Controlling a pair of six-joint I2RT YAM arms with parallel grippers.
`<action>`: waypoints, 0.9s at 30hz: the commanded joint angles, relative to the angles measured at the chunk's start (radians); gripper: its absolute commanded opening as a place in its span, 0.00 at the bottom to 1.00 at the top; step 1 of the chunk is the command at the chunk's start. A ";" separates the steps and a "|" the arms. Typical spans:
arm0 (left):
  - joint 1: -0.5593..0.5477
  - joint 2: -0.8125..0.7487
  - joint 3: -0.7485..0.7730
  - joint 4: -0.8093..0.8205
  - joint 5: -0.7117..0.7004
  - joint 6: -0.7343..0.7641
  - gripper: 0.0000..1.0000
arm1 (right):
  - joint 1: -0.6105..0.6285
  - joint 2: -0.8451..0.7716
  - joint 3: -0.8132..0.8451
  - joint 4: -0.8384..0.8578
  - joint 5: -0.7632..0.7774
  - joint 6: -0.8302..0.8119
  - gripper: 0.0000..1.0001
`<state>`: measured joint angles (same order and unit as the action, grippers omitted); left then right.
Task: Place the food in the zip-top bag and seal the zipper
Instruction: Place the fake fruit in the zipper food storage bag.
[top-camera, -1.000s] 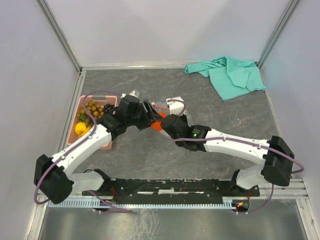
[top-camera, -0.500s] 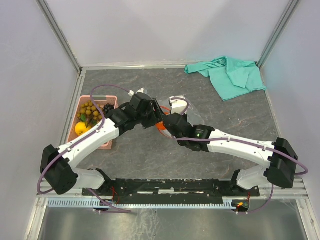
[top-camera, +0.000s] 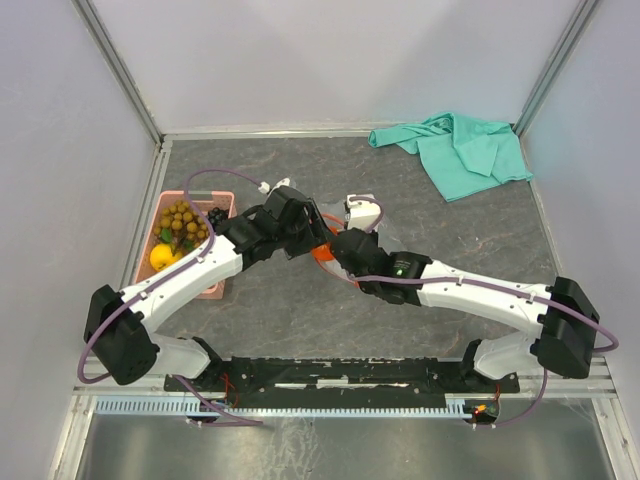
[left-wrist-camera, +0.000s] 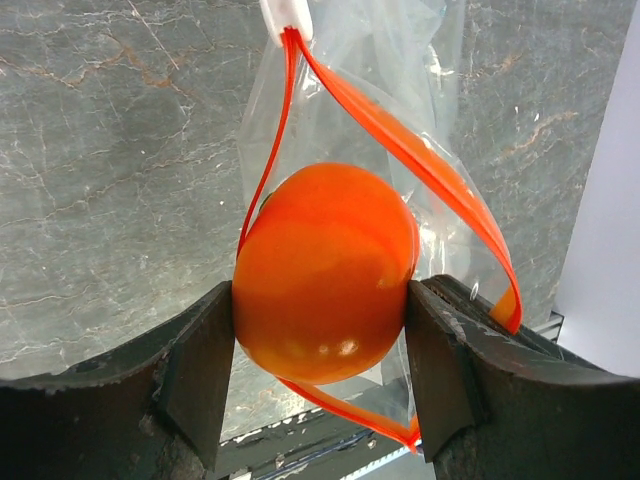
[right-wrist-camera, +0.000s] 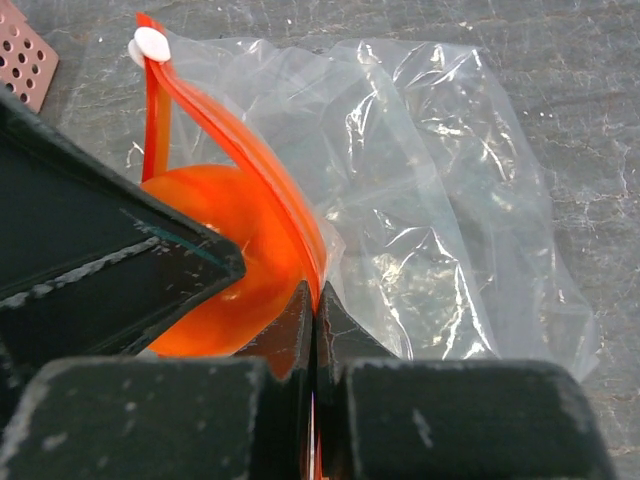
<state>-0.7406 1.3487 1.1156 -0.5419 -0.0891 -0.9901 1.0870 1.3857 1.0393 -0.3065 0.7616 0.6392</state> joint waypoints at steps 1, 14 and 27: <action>-0.006 -0.004 0.044 0.025 -0.008 -0.054 0.64 | -0.029 -0.038 -0.018 0.026 -0.026 0.068 0.01; -0.008 0.033 0.037 0.062 0.011 -0.073 0.77 | -0.091 -0.040 -0.032 0.050 -0.135 0.107 0.01; -0.009 -0.017 0.064 -0.053 -0.068 -0.018 0.81 | -0.116 -0.071 -0.043 0.046 -0.153 0.103 0.01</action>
<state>-0.7441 1.3941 1.1595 -0.5514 -0.0982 -1.0203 0.9806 1.3659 1.0004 -0.2996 0.6052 0.7368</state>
